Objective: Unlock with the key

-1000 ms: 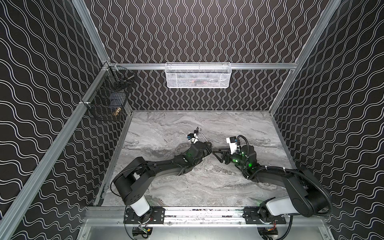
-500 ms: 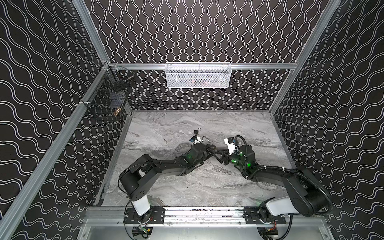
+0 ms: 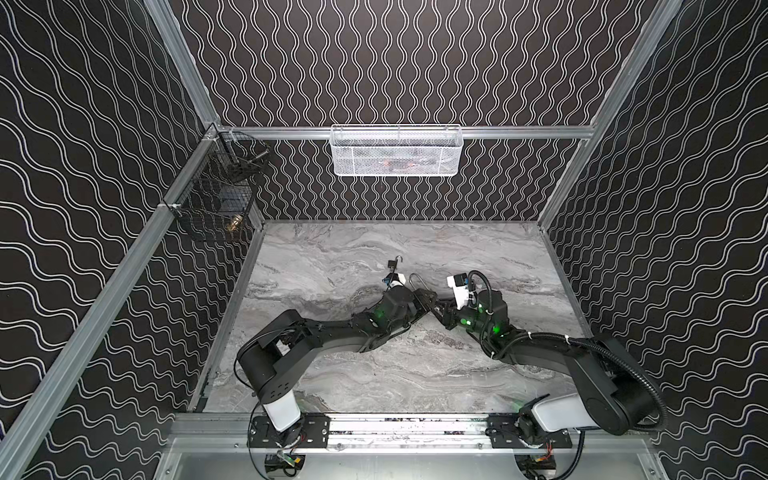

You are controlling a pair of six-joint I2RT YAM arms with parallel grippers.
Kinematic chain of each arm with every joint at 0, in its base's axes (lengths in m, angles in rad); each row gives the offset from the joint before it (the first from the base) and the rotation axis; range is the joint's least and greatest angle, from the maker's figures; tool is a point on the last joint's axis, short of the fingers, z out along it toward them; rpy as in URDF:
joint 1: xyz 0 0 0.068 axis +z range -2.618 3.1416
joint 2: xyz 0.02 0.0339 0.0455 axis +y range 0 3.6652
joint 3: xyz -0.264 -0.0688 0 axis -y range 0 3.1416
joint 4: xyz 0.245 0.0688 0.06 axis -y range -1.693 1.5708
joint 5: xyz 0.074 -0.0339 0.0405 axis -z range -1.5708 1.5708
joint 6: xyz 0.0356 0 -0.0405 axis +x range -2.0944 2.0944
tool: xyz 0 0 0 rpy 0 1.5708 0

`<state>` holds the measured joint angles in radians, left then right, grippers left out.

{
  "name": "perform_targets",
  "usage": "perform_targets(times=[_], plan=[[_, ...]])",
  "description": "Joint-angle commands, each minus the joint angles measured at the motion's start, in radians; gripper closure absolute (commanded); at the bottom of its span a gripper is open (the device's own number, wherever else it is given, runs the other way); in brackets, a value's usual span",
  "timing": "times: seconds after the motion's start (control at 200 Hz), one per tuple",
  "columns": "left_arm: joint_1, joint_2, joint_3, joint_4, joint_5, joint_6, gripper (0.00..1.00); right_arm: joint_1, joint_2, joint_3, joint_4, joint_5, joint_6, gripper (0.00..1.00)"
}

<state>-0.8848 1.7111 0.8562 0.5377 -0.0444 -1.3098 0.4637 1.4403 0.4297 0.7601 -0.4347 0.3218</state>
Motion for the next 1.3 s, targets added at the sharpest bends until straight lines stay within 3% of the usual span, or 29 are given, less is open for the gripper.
perform_targets(times=[0.0, 0.235, 0.355, 0.531, 0.666, 0.771, 0.856, 1.041, 1.141, 1.296], plan=[[-0.005, -0.007, -0.002, 0.050, 0.010, -0.008, 0.63, 0.002, -0.008, -0.002, 0.042, 0.000, 0.001, 0.80], [-0.007, -0.004, 0.003, 0.065, 0.007, 0.002, 0.62, 0.002, -0.003, -0.011, 0.078, -0.026, 0.012, 1.00], [-0.009, -0.015, 0.004, 0.069, -0.001, 0.032, 0.57, 0.002, -0.007, -0.021, 0.100, -0.038, 0.022, 1.00], [-0.009, -0.076, -0.035, 0.068, -0.061, 0.095, 0.34, 0.000, -0.009, -0.035, 0.138, -0.047, 0.047, 1.00], [-0.009, -0.142, -0.074, 0.022, -0.127, 0.145, 0.02, -0.018, -0.009, -0.055, 0.185, -0.062, 0.083, 1.00], [-0.009, -0.186, -0.105, 0.002, -0.155, 0.193, 0.02, -0.062, 0.004, -0.076, 0.248, -0.095, 0.133, 1.00], [-0.009, -0.207, -0.157, 0.094, -0.156, 0.276, 0.01, -0.093, 0.017, -0.101, 0.328, -0.132, 0.185, 1.00], [-0.009, -0.182, -0.301, 0.532, -0.011, 0.617, 0.01, -0.165, 0.102, -0.176, 0.713, -0.274, 0.391, 1.00], [0.000, -0.149, -0.361, 0.743, 0.054, 0.665, 0.01, -0.186, 0.193, -0.196, 0.964, -0.327, 0.516, 1.00], [0.013, -0.078, -0.349, 0.868, 0.172, 0.686, 0.06, -0.189, 0.195, -0.186, 0.966, -0.352, 0.527, 1.00]])
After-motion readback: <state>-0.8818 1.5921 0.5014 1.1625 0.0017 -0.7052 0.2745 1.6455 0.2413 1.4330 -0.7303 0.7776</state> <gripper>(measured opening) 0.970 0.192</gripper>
